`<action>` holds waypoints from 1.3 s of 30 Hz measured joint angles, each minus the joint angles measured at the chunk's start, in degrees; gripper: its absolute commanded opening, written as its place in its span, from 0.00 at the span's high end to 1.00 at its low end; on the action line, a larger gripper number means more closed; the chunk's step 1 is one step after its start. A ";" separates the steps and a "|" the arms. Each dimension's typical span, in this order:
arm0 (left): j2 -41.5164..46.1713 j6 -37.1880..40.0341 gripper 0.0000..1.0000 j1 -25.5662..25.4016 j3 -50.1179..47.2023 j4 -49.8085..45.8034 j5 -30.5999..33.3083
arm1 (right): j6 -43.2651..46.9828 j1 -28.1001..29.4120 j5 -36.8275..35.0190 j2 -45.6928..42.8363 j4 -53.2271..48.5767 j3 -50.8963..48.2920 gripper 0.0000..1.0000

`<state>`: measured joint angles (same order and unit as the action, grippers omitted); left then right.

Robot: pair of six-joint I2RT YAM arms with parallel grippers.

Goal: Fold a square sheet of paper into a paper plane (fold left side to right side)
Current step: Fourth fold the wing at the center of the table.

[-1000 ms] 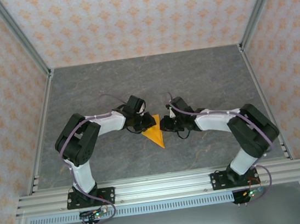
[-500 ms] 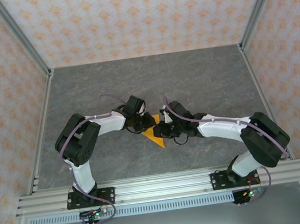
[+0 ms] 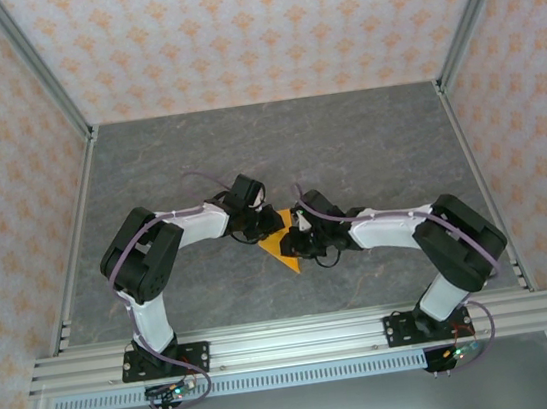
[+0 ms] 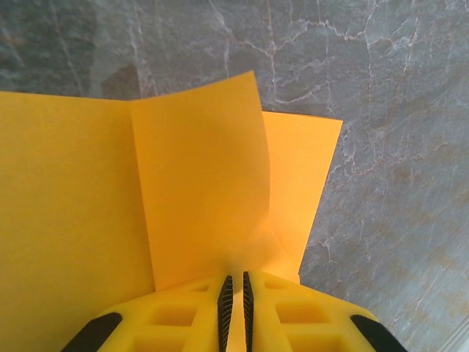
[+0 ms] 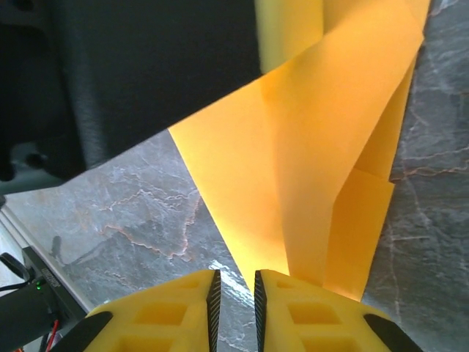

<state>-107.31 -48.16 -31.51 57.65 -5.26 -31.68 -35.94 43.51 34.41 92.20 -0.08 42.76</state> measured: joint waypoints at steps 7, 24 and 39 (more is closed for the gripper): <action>0.00 0.00 0.83 0.00 0.00 0.00 0.00 | 0.55 0.59 -0.81 2.10 -1.01 0.39 0.78; 0.00 0.00 0.83 0.00 0.00 0.00 0.00 | 3.19 1.49 -3.78 2.73 -5.14 2.27 0.79; 0.00 0.00 0.83 -0.02 0.00 0.02 -0.07 | 2.99 2.29 -4.42 1.62 -5.57 0.42 0.89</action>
<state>-107.31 -48.16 -31.53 57.65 -5.23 -31.75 -32.95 45.80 30.00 93.82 -5.65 43.18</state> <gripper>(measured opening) 0.174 0.110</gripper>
